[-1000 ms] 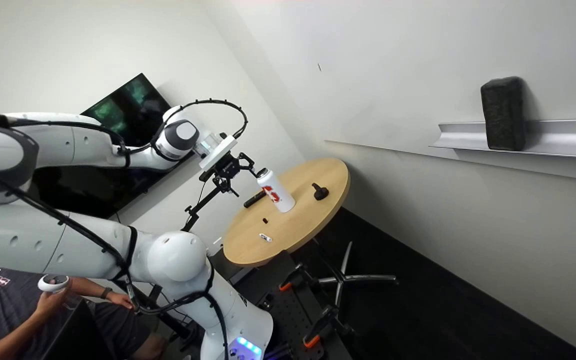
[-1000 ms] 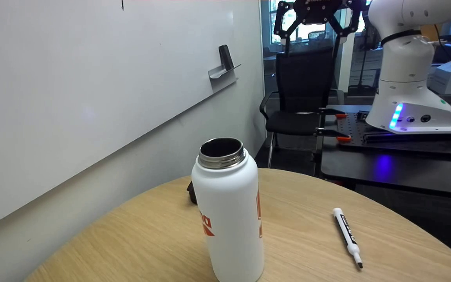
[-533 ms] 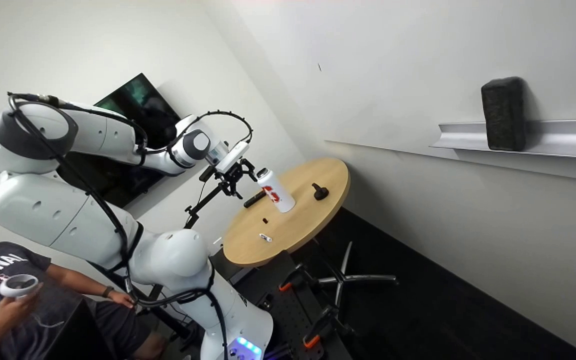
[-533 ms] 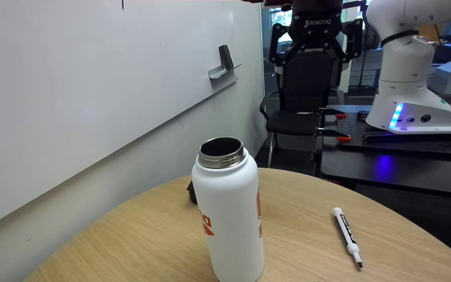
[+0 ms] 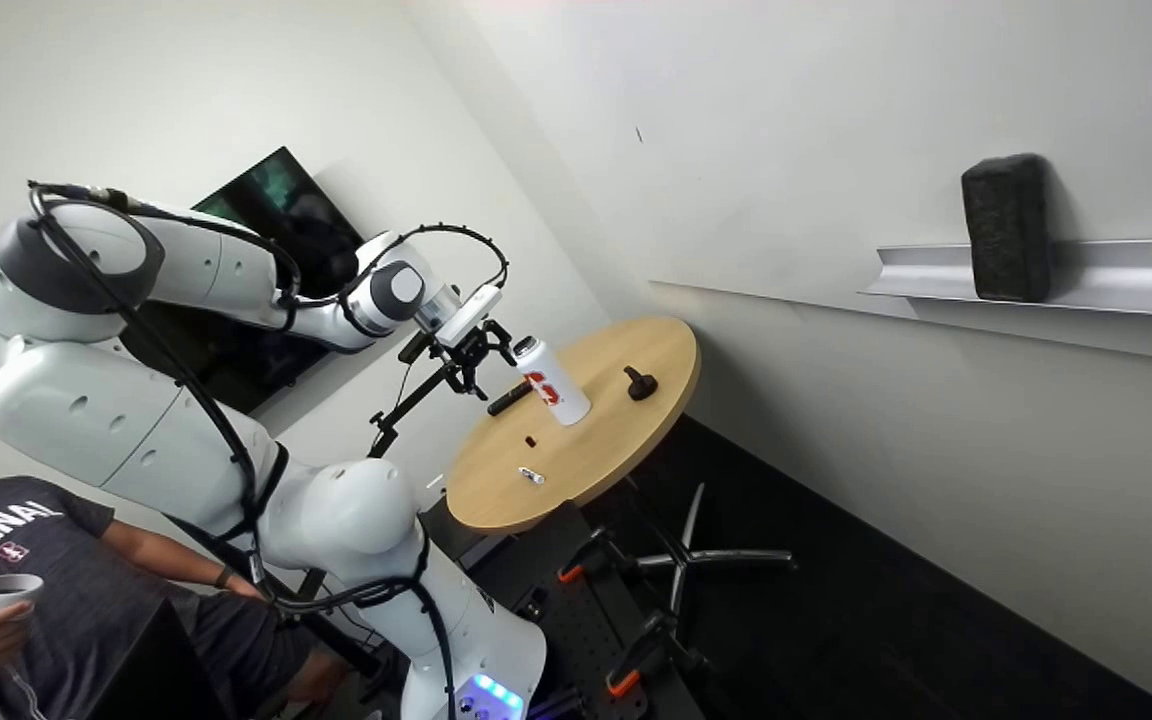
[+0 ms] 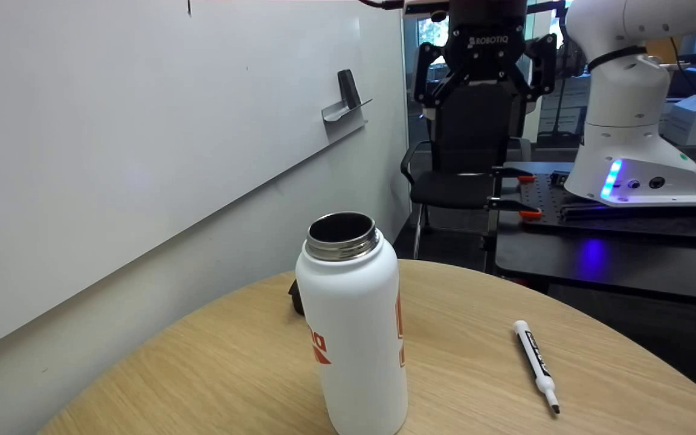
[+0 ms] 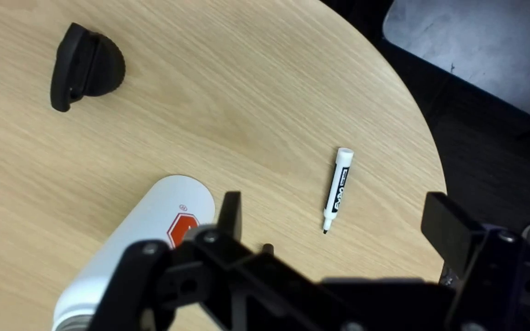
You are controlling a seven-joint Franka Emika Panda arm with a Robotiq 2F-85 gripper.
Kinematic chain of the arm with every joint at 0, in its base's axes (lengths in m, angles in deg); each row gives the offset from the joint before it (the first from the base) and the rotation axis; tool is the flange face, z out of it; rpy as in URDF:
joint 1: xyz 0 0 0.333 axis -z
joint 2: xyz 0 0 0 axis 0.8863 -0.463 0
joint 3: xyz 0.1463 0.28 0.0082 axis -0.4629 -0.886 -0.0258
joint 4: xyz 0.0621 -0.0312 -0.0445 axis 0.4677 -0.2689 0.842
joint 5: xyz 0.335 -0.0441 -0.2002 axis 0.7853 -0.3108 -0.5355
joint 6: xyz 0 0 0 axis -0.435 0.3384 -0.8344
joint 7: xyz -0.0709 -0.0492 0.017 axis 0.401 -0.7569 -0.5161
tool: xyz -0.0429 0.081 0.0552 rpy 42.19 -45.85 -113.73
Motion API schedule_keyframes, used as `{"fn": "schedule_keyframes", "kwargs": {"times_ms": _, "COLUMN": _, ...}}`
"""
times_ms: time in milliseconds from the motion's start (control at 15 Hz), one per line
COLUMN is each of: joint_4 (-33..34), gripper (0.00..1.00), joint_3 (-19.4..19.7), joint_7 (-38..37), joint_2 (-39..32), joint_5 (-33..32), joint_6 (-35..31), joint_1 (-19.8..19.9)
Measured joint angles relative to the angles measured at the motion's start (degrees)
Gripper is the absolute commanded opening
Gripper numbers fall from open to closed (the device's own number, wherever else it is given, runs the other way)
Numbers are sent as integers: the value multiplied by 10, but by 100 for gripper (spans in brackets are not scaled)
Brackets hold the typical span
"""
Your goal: Scribble on the whiteboard with the black marker
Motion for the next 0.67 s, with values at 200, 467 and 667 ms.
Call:
{"fn": "schedule_keyframes", "kwargs": {"times_ms": 200, "joint_4": -10, "gripper": 100, "joint_3": -25, "joint_7": -45, "joint_2": -33, "joint_5": -16, "joint_6": -36, "joint_1": 6}}
{"fn": "schedule_keyframes", "kwargs": {"times_ms": 467, "joint_4": -21, "gripper": 100, "joint_3": -55, "joint_7": -88, "joint_2": -97, "joint_5": -21, "joint_6": -111, "joint_1": 5}}
{"fn": "schedule_keyframes", "kwargs": {"times_ms": 667, "joint_4": -24, "gripper": 100, "joint_3": -69, "joint_7": -88, "joint_2": -149, "joint_5": -21, "joint_6": -171, "joint_1": 6}}
